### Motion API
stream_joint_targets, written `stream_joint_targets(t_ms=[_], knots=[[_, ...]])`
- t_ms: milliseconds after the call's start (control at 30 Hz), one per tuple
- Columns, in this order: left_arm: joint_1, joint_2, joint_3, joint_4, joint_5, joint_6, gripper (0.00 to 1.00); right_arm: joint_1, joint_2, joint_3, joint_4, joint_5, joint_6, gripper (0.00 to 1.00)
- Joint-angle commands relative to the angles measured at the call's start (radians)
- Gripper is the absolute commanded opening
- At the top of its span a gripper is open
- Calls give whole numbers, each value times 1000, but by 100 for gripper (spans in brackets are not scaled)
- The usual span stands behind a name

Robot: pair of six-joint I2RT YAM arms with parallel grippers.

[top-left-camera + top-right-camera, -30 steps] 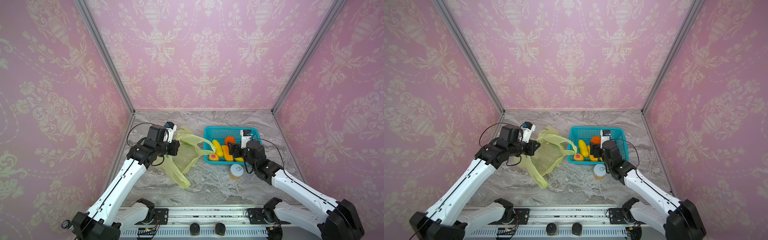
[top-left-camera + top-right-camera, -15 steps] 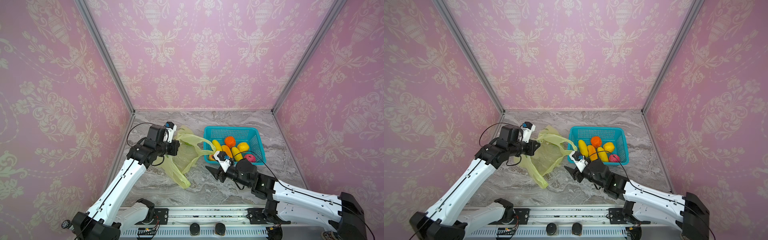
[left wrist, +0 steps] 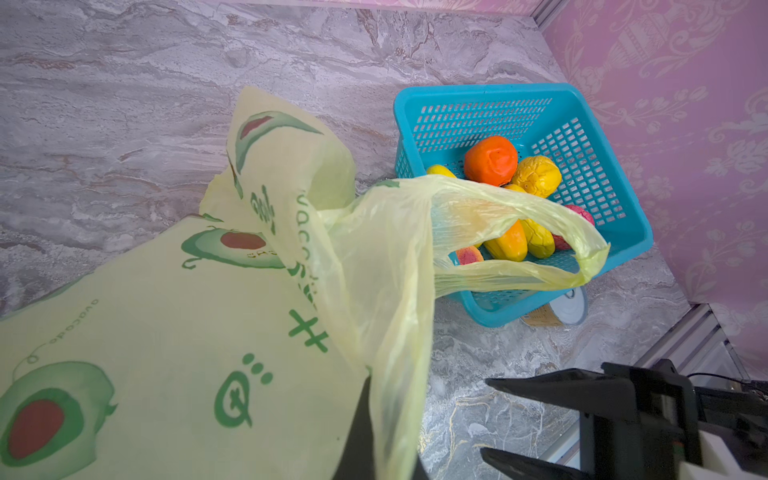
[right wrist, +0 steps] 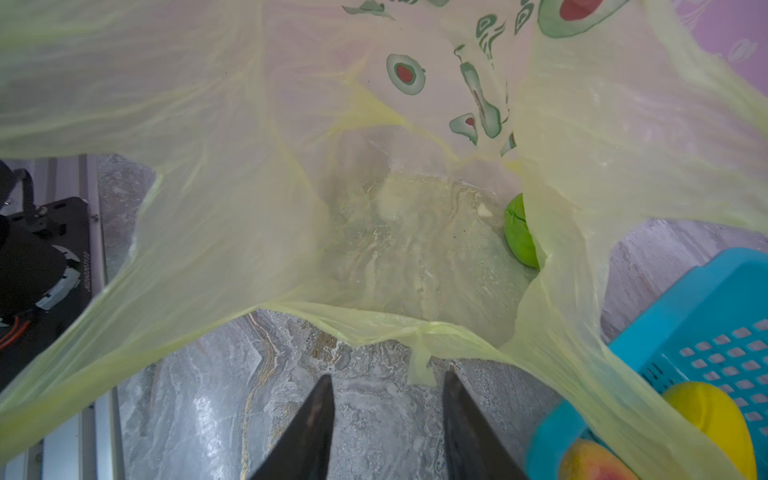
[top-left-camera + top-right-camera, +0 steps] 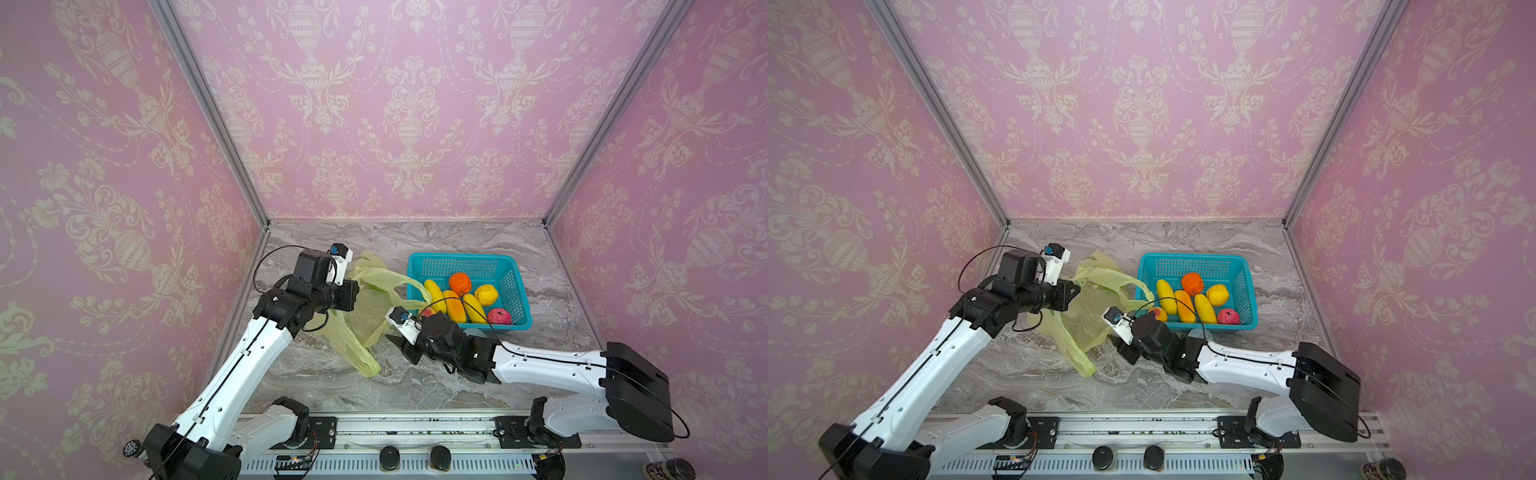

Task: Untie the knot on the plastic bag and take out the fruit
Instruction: 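Move the empty right gripper back into the bag above the green fruit, then lower the right gripper and close on the green fruit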

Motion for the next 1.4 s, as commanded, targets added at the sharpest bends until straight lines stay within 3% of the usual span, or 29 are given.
stream_joint_targets(t_ms=[0,300,467,633,767,1000,1200,1367], knots=[[6,7,10,-21,-1,15,0,7,62,69,-23,61,16,38],[6,4,12,-22,7,14,0,10,263,254,-85,96,31,33],[6,-3,13,-19,12,14,0,16,425,358,-91,143,-41,28],[6,-17,12,-20,6,15,0,18,503,374,-68,262,-160,25],[5,-36,8,-11,17,13,0,18,533,394,-92,327,-218,28],[5,-47,-2,29,137,-2,0,18,759,726,-338,515,-277,26],[5,-48,-4,28,131,-2,0,19,914,955,-455,694,-348,41],[4,-44,-4,28,132,-2,0,14,978,1033,-446,804,-418,60]])
